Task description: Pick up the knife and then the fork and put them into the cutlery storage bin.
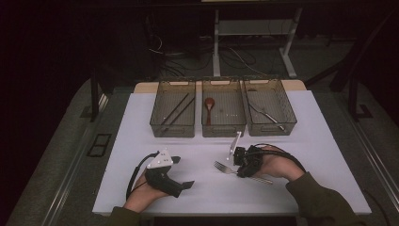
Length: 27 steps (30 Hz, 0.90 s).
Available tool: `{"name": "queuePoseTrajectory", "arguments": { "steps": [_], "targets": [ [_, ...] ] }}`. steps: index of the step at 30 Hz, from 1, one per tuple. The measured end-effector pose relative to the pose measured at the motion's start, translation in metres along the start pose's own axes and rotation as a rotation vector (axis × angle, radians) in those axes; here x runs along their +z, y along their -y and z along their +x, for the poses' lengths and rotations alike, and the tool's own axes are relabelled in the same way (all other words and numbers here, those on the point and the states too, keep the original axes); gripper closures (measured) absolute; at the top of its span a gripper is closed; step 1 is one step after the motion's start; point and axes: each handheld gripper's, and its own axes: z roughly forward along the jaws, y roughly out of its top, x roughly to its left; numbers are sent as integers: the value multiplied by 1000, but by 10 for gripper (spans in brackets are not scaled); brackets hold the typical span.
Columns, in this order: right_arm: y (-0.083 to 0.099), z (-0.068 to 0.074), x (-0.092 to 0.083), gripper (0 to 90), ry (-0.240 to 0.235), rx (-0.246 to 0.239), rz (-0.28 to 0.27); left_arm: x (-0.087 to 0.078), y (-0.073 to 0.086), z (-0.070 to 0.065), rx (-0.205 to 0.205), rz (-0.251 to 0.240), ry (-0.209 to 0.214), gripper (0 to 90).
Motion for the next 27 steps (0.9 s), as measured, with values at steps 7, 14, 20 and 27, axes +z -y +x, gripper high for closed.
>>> {"name": "queuePoseTrajectory", "arguments": {
  "steps": [7,14,20,27],
  "targets": [
    [-4,2,0,840,19,18,27,1,0,0,5,5,2,0],
    [1,0,-1,842,9,25,0,1,1,0,8,8,2,0],
    [10,-5,-10,842,-2,70,-78,1,0,0,7,9,4,0],
    [22,-15,-23,843,-3,127,-196,2,0,0,5,3,8,0]
  ]
}}
